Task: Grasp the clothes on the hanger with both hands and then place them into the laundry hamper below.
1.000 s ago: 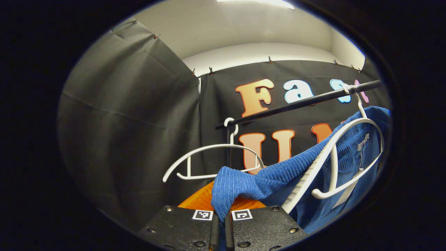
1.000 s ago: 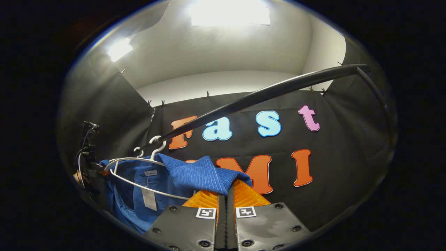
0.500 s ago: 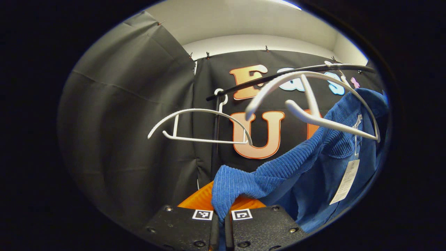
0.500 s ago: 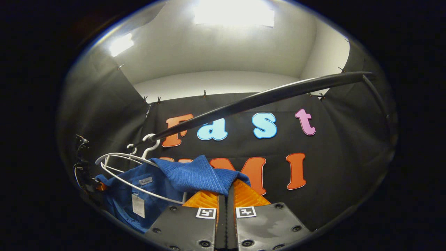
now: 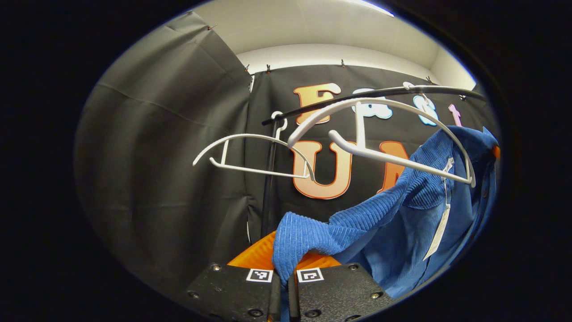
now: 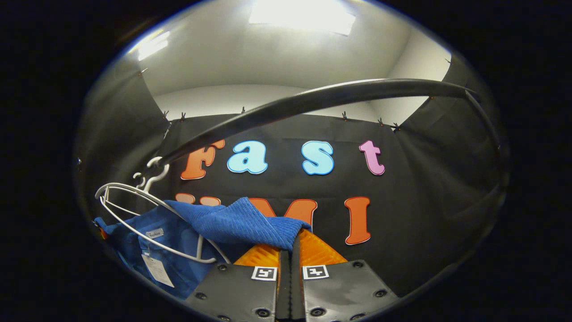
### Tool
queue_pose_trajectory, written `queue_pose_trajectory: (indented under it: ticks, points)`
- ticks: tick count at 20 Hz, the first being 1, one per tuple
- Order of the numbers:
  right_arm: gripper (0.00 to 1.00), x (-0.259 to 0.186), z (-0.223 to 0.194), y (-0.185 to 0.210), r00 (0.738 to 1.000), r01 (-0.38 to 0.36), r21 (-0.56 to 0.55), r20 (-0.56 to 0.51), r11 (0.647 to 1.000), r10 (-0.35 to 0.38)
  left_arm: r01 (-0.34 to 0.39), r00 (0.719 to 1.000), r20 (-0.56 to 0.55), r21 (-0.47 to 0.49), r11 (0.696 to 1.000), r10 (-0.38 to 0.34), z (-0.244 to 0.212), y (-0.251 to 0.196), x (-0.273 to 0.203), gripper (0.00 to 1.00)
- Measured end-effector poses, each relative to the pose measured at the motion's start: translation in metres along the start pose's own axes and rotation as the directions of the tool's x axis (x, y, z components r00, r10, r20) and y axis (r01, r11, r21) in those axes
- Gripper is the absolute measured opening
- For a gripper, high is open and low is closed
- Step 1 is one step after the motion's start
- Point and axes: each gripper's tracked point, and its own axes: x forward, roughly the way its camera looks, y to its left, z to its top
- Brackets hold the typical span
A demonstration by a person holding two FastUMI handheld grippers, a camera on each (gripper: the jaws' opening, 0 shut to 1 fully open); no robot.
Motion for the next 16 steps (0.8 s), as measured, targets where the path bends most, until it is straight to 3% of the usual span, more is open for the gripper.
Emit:
queue_pose_trajectory:
  ticks: [4,9,13,16]
  points:
    - [0.07,0.016,-0.044,-0.017,0.994,0.066,-0.039,-0.084,0.997,-0.069,0.027,0.999,-0.028,0.025,0.999,-0.026,-0.011,-0.012,-0.008,0.06]
    - [0.07,0.022,-0.105,-0.018,0.976,0.056,-0.077,-0.204,0.995,-0.071,0.063,0.995,-0.076,0.035,0.997,-0.060,-0.034,-0.029,-0.011,0.05]
    - [0.08,0.021,-0.173,-0.027,0.936,0.072,-0.104,-0.335,0.992,-0.103,0.075,0.989,-0.130,0.039,0.996,-0.069,-0.055,-0.035,-0.007,0.06]
    - [0.08,0.008,-0.199,-0.049,0.913,0.129,-0.017,-0.388,0.992,-0.125,0.077,0.988,-0.134,0.024,0.997,-0.073,-0.064,-0.043,-0.014,0.06]
